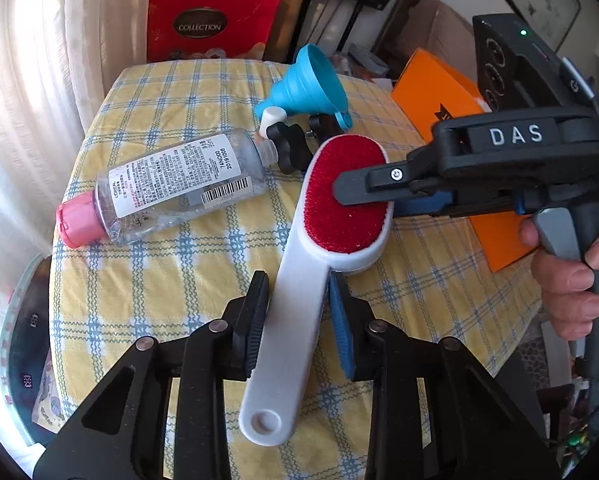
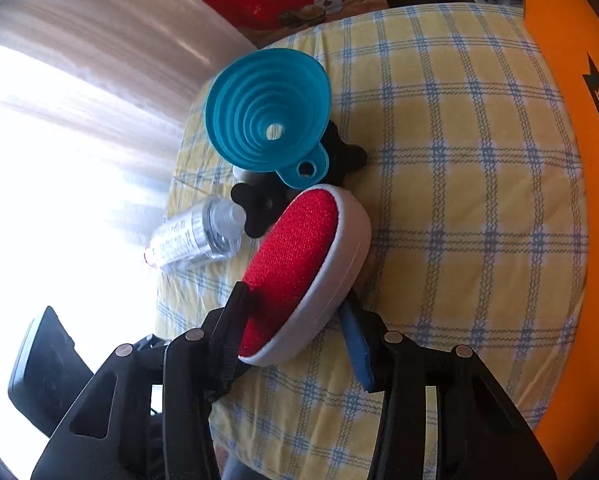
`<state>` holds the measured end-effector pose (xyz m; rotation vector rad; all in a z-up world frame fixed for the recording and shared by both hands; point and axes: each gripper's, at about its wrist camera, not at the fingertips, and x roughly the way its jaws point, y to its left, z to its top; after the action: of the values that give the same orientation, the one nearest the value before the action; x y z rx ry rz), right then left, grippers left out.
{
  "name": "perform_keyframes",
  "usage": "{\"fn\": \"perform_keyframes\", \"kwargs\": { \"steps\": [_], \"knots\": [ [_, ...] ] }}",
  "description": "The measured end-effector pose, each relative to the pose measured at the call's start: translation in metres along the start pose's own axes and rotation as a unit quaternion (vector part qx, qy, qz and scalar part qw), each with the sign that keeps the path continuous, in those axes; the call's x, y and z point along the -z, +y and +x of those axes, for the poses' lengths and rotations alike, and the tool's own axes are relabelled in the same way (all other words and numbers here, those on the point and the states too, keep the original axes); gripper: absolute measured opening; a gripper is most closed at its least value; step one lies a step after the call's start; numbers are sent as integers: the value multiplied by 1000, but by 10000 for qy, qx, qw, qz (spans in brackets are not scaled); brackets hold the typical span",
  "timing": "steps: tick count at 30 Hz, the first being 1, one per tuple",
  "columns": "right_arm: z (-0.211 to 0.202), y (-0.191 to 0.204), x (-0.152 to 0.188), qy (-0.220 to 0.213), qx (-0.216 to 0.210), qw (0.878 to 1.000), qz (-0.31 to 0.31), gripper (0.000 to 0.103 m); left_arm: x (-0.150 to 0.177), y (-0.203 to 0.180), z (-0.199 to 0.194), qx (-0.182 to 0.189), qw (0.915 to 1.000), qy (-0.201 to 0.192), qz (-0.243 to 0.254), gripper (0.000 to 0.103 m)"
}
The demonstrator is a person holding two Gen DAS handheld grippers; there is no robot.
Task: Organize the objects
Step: 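Lift the lint brush with the right tool over the orange box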
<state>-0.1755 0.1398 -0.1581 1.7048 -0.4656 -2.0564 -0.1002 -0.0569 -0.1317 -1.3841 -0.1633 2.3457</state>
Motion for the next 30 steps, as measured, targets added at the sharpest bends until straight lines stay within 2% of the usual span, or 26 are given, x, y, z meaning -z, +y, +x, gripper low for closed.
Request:
{"fn": "perform_keyframes", "kwargs": {
  "steps": [5,13,19,30],
  "knots": [
    [-8,2,0,-40,-59,9999,128,37,4,-3,-2,258,9996,58,-23,25],
    [-42,3,8,-272,-114,9995,143,31,4,-27,-8,396,9991,-11,116,24],
    [-77,6,7,-536,-56,9985,53,30,-5,-49,-20,547,9983,-162,148,24],
    [-153,-23,3,-1093,27,9940,47,30,-42,-106,-36,657,9961,-389,451,24]
  ]
}}
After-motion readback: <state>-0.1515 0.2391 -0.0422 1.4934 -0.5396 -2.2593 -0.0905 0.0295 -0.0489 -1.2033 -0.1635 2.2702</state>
